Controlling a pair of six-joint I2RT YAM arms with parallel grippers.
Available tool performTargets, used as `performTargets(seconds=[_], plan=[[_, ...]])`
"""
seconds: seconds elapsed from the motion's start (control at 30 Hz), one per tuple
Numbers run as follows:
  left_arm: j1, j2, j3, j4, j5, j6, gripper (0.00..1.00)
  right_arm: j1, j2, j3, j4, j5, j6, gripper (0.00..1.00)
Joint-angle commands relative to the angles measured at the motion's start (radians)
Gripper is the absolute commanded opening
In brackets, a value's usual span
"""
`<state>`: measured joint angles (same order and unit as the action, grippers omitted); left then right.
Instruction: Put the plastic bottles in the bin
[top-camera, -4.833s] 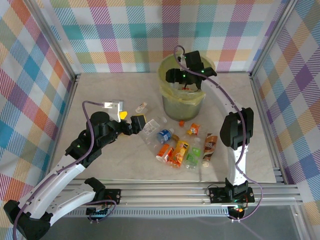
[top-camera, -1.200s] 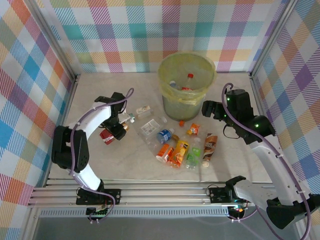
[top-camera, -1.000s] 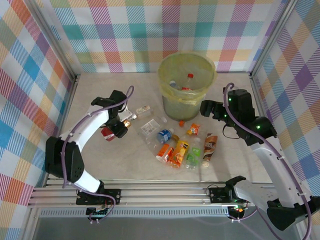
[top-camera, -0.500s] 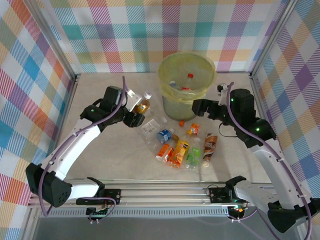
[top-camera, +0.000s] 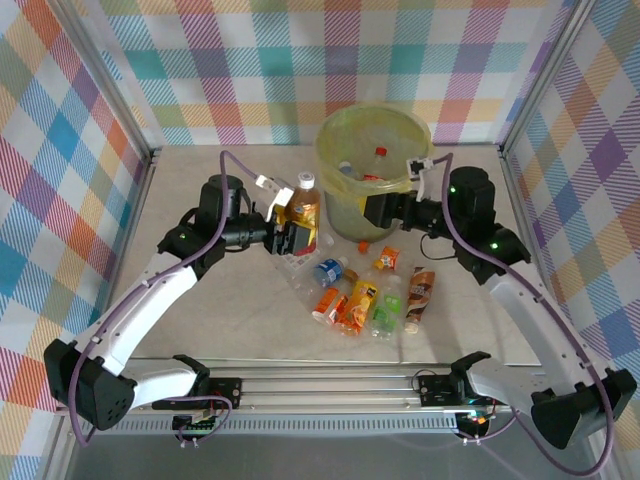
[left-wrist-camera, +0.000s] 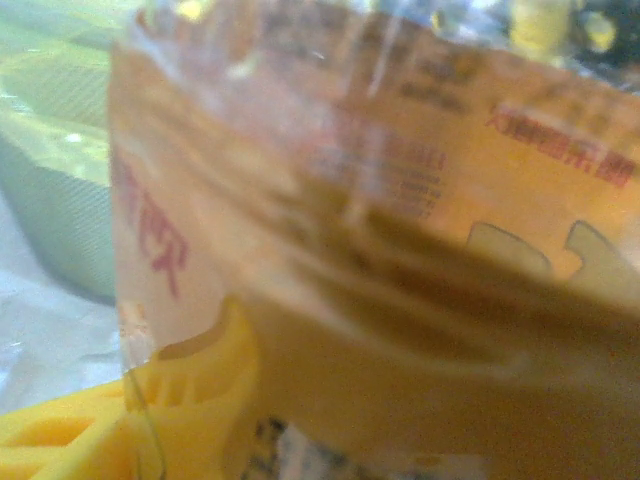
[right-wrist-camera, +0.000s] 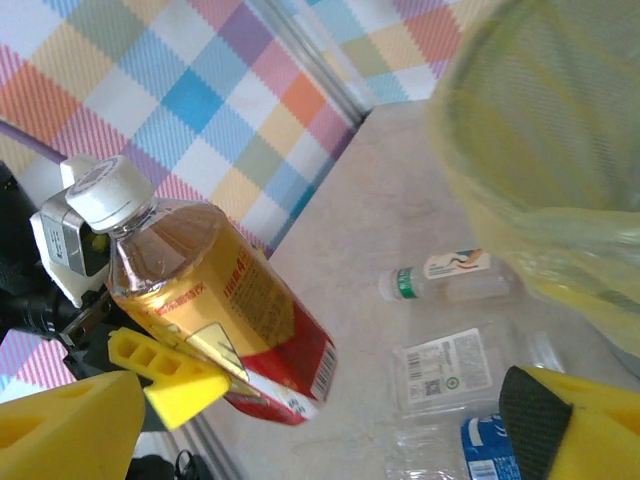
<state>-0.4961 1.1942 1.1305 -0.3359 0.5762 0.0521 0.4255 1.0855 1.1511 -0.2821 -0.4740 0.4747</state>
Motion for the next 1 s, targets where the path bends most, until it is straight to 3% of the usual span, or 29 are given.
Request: performTargets(seconds=[0.0,0.47,0.77,0.97], plan=[[-0.030,0.014,-0.006,0.114,0.100,-0.057,0.73,0.033,0.044,0.056,0.081,-0.083,-0.021,0.90],[-0.073,0.080,0.044,0.083,0.160,-0.026,0.73,0.105,0.272,0.281,0.056,-0.180,-0.133,0.73],[-0.078,0.094,0.057,0.082,0.163,-0.031,0.73,0.129,0.349,0.332,0.053,-0.221,-0.133,0.61],[-0.082,0.110,0.060,0.096,0.163,-0.047,0.73,0.136,0.361,0.332,0.048,-0.216,-0.133,0.40]])
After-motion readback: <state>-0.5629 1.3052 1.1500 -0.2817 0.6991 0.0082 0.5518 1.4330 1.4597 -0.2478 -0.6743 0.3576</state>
